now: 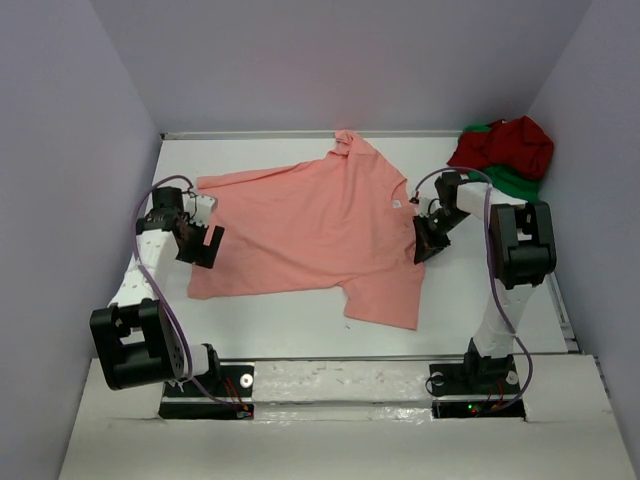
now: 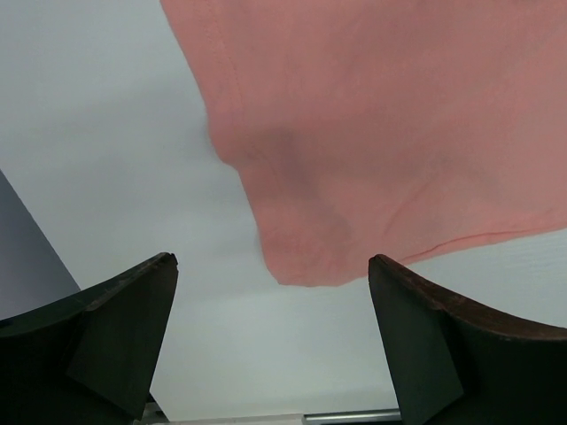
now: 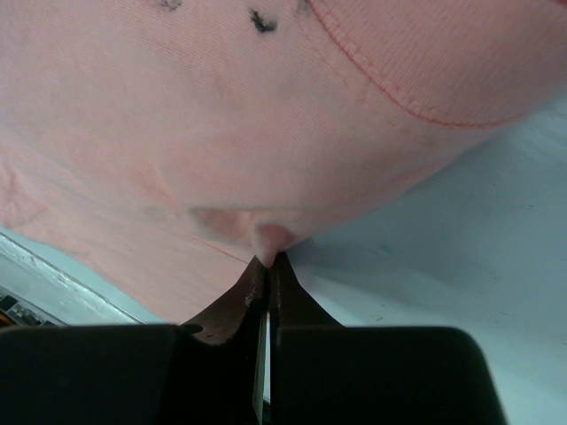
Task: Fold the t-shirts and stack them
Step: Flatten out the tshirt
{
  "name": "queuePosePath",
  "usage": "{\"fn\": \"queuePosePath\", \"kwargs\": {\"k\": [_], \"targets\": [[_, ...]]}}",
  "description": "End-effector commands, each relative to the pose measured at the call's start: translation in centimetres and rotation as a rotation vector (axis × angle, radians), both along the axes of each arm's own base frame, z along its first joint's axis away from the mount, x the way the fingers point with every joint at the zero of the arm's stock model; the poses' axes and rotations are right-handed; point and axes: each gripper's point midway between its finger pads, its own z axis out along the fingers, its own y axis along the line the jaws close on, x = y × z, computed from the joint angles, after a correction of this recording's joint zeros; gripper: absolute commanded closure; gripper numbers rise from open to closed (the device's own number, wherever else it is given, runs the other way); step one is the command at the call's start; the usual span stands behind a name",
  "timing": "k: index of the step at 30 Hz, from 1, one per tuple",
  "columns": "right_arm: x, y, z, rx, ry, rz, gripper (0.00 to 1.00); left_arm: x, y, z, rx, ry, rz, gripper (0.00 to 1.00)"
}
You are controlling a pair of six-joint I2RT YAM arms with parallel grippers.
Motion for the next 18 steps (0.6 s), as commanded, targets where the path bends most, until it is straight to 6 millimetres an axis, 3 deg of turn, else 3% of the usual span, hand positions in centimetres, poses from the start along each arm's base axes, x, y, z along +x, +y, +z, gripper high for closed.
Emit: {"fn": "queuePosePath", "kwargs": {"k": [1, 9, 18], "targets": [[3.1, -2.9, -1.9, -0.172, -0.113, -0.019, 1.0, -2.0, 0.0, -0.8, 0.004, 0.137, -0.058, 0.01], [3.4, -2.8, -1.1, -0.163, -0.144, -0.015, 1.0, -5.4, -0.7, -3.7, -0.082, 0.366, -0.099, 0.09], [3.6, -2.8, -0.4, -0.159, -0.168, -0.008, 1.0, -7.9, -1.1, -5.8, -0.126, 0.429, -0.085, 0.16]]}}
